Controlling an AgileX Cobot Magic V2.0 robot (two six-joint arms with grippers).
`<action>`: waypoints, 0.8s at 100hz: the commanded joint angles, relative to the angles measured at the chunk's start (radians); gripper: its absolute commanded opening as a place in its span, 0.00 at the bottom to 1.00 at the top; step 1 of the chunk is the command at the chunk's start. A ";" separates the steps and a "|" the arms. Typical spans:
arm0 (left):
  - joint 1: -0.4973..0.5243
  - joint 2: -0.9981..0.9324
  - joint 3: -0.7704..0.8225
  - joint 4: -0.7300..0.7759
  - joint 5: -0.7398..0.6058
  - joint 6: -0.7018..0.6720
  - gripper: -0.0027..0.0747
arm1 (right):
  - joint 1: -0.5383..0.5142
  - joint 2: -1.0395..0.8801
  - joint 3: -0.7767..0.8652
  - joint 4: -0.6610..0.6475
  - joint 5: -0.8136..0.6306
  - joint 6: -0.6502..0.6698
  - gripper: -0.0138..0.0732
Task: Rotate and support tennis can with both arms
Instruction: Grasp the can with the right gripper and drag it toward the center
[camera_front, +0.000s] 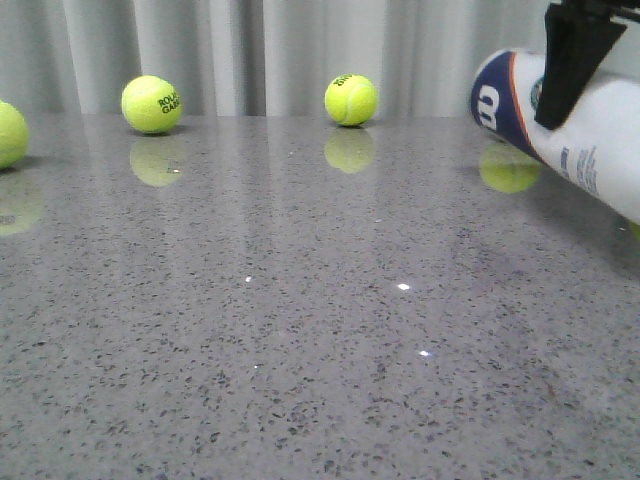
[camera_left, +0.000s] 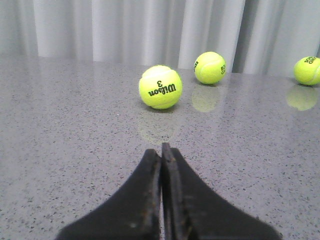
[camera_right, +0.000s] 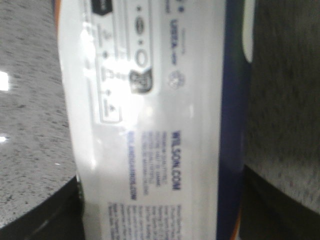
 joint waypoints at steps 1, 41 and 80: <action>0.001 -0.039 0.048 -0.006 -0.078 -0.008 0.01 | 0.035 -0.039 -0.085 0.026 0.003 -0.114 0.56; 0.001 -0.039 0.048 -0.006 -0.078 -0.008 0.01 | 0.301 0.056 -0.242 -0.075 -0.030 -0.683 0.56; 0.001 -0.039 0.048 -0.006 -0.078 -0.008 0.01 | 0.406 0.138 -0.252 -0.120 -0.068 -1.023 0.56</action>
